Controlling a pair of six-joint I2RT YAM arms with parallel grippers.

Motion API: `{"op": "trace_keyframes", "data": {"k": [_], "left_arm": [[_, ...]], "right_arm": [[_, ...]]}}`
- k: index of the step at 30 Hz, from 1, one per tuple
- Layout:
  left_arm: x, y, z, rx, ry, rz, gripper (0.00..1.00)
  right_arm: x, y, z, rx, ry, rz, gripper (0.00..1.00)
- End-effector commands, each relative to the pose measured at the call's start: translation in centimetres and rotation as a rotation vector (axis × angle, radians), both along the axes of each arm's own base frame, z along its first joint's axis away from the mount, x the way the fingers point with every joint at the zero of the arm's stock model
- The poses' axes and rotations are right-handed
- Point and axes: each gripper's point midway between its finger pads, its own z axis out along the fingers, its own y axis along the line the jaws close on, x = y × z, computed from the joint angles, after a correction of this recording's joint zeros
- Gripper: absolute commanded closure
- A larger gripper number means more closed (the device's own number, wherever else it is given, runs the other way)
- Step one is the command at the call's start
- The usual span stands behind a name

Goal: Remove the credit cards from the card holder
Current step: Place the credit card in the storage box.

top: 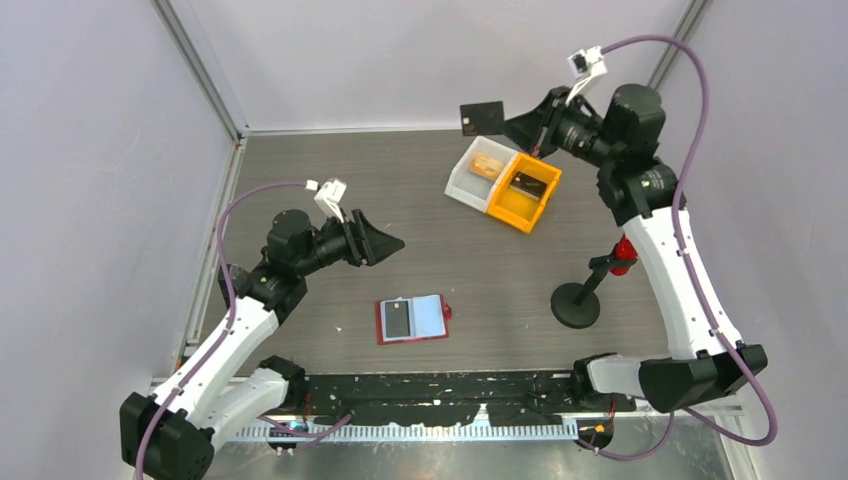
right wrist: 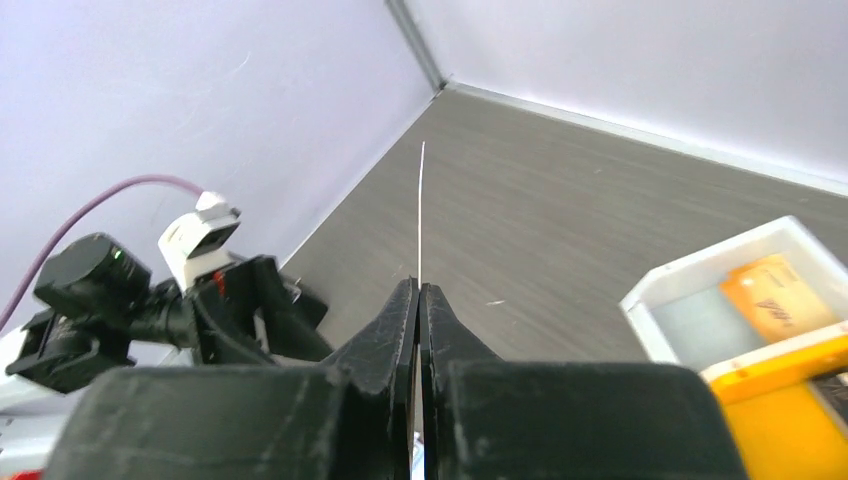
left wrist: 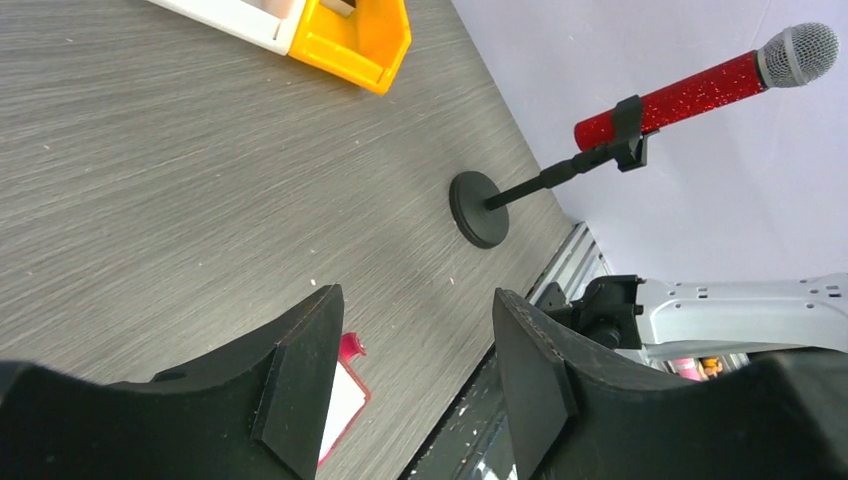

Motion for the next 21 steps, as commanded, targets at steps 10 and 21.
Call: {"op": "trace_keyframes", "data": {"k": [10,21], "left_arm": [[-0.9,1.3,-1.3,0.061,-0.014,0.025,0.4],[-1.1,1.1,-1.3,0.053,-0.005,0.01,0.39]], "right_arm": [[7.2,-13.2,0.0,-0.022,0.066,-0.302,0.95],[9.5,-14.8,-1.5,0.071,0.144,-0.385,0.95]]}}
